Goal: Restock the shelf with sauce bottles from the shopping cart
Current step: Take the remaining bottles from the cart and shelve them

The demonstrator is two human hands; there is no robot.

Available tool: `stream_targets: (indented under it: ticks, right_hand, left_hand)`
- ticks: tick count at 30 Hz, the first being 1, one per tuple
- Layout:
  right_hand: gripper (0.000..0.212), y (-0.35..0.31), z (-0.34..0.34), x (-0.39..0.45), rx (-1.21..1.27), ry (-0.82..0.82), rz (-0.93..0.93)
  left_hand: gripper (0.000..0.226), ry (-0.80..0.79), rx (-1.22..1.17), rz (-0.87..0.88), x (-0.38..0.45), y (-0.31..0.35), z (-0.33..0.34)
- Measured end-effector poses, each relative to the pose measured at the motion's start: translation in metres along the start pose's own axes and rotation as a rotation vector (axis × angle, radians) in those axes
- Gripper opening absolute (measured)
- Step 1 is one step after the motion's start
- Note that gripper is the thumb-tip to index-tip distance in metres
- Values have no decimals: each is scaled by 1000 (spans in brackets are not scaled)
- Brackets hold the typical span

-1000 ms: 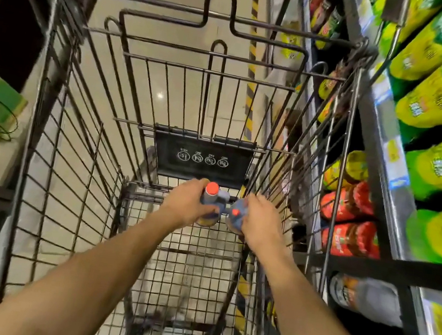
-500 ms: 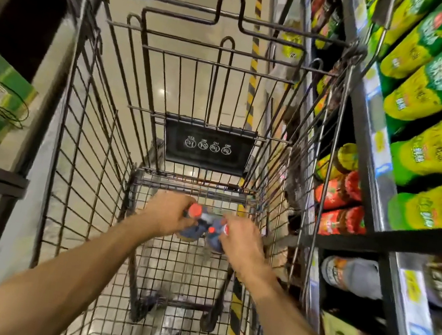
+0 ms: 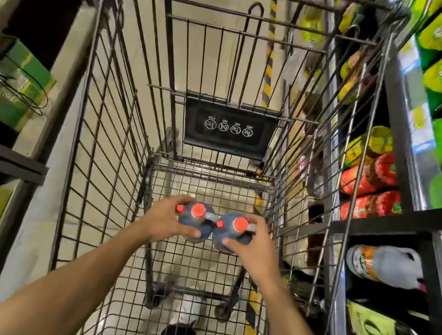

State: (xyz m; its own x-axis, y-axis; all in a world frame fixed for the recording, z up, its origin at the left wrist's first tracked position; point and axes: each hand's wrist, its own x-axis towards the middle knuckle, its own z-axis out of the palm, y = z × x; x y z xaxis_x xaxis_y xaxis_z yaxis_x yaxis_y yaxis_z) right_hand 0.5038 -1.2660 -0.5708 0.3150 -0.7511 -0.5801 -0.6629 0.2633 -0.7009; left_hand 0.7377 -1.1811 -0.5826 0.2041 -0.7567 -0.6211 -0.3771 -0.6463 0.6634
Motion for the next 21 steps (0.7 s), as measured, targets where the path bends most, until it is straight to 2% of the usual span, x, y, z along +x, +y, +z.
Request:
stream_targets:
  ticks: [3,7,9,11,12,13,15,18,21]
  right_hand:
    - [79,23,12,10,211,-55,76]
    - [70,45,26,20,334,-94,80]
    - [71,51,34,22,343,-86,60]
    - [75,59,39,26,373,-96,28]
    - [78,63,41,28,380,-98,13]
    - [81,63,42,28,363,-108,-4]
    - [85,66,43,28,291,-121,-30]
    - [82,71,44,26,123,-100,-65]
    - [78,68,48,24,111,-79,-79]
  left_hand:
    - [109,-78,27,-94,6,-22,7]
    - [116,-117,-98,-143,20,-44,23]
    - [105,-133,-131,-145,21,-44,27]
    - [67,-109,-204,-119,21,-45,35]
    - [58,-99,-229,-86,21,-44,36]
    - [59,-87,-252,-80,23,-46,37]
    - [75,-52,-313,-82,26,-49,40]
    - [79,-5,-367,-72,28,-53,40]
    - [93,-15,-397,-73,24,-50,35]
